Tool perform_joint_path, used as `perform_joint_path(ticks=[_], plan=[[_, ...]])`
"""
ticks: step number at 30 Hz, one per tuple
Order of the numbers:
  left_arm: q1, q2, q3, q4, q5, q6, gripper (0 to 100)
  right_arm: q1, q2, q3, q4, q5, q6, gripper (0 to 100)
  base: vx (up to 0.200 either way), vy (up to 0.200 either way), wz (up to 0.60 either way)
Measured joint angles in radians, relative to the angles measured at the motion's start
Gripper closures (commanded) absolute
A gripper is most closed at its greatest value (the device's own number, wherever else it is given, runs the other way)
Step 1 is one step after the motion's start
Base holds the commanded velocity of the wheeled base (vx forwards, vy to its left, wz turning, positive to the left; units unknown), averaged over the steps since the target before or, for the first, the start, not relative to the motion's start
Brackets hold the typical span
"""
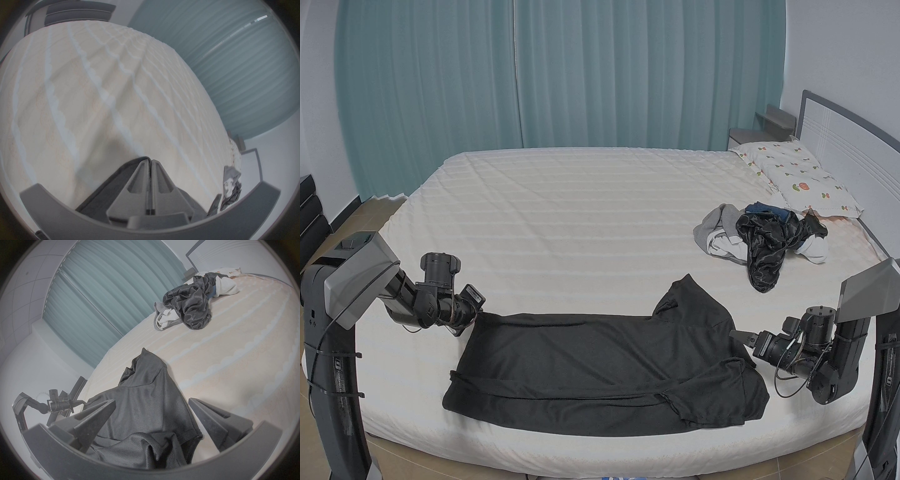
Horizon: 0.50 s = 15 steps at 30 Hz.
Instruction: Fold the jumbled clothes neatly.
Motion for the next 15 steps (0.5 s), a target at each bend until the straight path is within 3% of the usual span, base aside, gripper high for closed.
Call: perform_joint_path(ticks=[6,14,15], plan=[[0.034,0.031,-0.094,0.005,0.003,-0.067,100,0.0,0.01,-0.006,-0.001,0.0,0.0,0,0.0,0.0,0.0],[0.041,0.079,-0.138,0.01,0.009,-0.037,100,0.0,0.021,-0.012,-0.011,0.0,0.0,0,0.0,0.0,0.0],[0.041,0.082,-0.142,0.01,0.009,-0.035,0,0.0,0.023,-0.013,-0.011,0.0,0.0,0,0.0,0.0,0.0]])
